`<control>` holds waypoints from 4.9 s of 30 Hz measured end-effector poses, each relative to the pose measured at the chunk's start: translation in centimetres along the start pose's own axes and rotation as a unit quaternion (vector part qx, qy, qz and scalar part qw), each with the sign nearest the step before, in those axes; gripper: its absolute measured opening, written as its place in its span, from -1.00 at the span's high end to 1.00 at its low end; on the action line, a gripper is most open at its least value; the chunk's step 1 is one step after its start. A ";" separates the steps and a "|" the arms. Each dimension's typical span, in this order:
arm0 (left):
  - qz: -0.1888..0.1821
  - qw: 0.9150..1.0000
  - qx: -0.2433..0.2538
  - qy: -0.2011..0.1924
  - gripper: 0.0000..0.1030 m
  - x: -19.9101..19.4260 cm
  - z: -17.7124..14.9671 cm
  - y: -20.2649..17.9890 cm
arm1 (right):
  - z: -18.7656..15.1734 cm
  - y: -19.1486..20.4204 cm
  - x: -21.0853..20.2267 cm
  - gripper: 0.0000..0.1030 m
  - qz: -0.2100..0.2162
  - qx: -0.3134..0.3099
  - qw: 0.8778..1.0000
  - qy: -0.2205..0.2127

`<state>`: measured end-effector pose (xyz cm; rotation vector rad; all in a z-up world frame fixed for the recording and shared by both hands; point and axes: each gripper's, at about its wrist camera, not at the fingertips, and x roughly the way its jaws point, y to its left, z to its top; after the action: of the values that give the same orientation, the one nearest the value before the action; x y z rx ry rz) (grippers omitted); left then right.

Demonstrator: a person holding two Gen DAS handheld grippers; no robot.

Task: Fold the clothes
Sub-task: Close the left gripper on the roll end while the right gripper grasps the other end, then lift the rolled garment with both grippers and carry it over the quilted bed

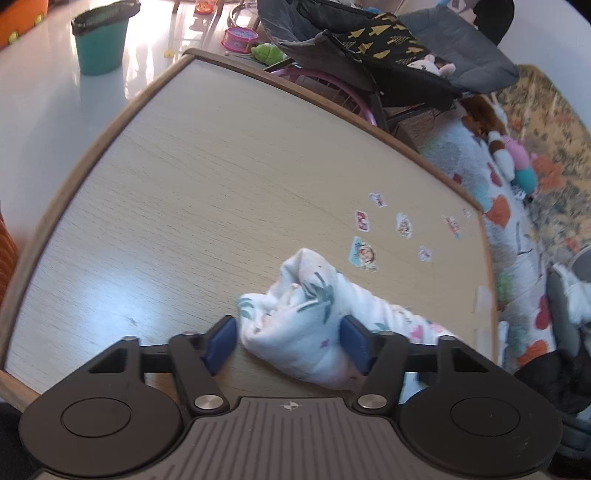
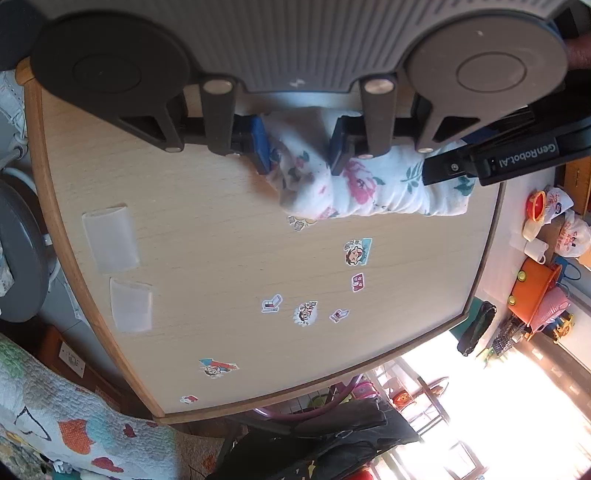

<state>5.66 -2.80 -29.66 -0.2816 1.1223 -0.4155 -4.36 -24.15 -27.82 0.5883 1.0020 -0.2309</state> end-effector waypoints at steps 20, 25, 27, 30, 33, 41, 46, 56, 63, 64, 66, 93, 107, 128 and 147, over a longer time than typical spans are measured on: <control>0.005 0.999 0.038 -0.014 0.27 -4.2 -1.3 -2.1 | -1.1 0.9 -3.8 0.56 -0.011 -0.023 0.999 -0.029; 0.006 0.999 0.046 -0.025 0.27 -5.6 -2.4 -2.6 | -1.4 1.1 -5.2 0.57 -0.015 -0.034 0.998 -0.046; 0.006 0.998 0.051 -0.030 0.27 -6.1 -2.7 -2.8 | -1.5 1.1 -5.6 0.57 -0.016 -0.036 0.998 -0.051; 0.008 0.998 0.059 -0.036 0.27 -6.8 -3.0 -3.2 | -1.6 1.1 -5.8 0.58 -0.017 -0.040 0.997 -0.057; 0.011 0.997 0.065 -0.040 0.27 -6.8 -2.8 -3.4 | -1.5 1.3 -5.9 0.58 -0.019 -0.051 0.996 -0.064; 0.009 0.996 0.084 -0.031 0.27 -3.6 -0.4 -5.3 | 1.0 0.2 -4.1 0.58 -0.039 -0.066 0.994 -0.072; 0.010 0.997 0.079 -0.005 0.27 0.0 1.3 -6.3 | 3.3 -1.0 -1.8 0.59 -0.054 -0.060 0.995 -0.054; 0.037 0.996 0.072 0.046 0.27 0.9 4.9 -7.8 | 6.3 0.1 -1.6 0.60 -0.067 -0.047 0.997 -0.003; 0.044 0.993 0.084 0.069 0.27 -2.5 7.0 -10.7 | 8.2 0.9 -5.4 0.62 -0.072 -0.027 0.997 0.015; 0.043 0.993 0.087 0.070 0.27 -3.1 7.3 -11.3 | 8.5 0.9 -6.2 0.62 -0.073 -0.024 0.997 0.015; 0.042 0.992 0.095 0.072 0.27 -4.5 7.8 -12.8 | 9.3 0.9 -7.9 0.62 -0.074 -0.018 0.997 0.013; 0.002 0.978 0.195 0.075 0.27 -10.3 -0.3 -44.9 | 17.3 -20.3 -28.4 0.63 -0.104 0.060 0.992 -0.049; -0.008 0.976 0.207 0.066 0.27 -9.4 -2.9 -57.9 | 21.4 -29.7 -33.9 0.63 -0.123 0.068 0.987 -0.072; -0.024 0.969 0.235 0.068 0.27 7.6 6.9 -69.9 | 34.4 -39.8 -26.8 0.64 -0.146 0.088 0.981 -0.091; -0.055 0.958 0.280 0.040 0.27 35.7 14.7 -77.5 | 46.8 -52.7 -8.8 0.64 -0.179 0.100 0.971 -0.121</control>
<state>18.31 -87.92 -19.86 0.1740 1.0237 -0.8283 1.53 -94.53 -20.49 0.5438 0.8473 -0.7148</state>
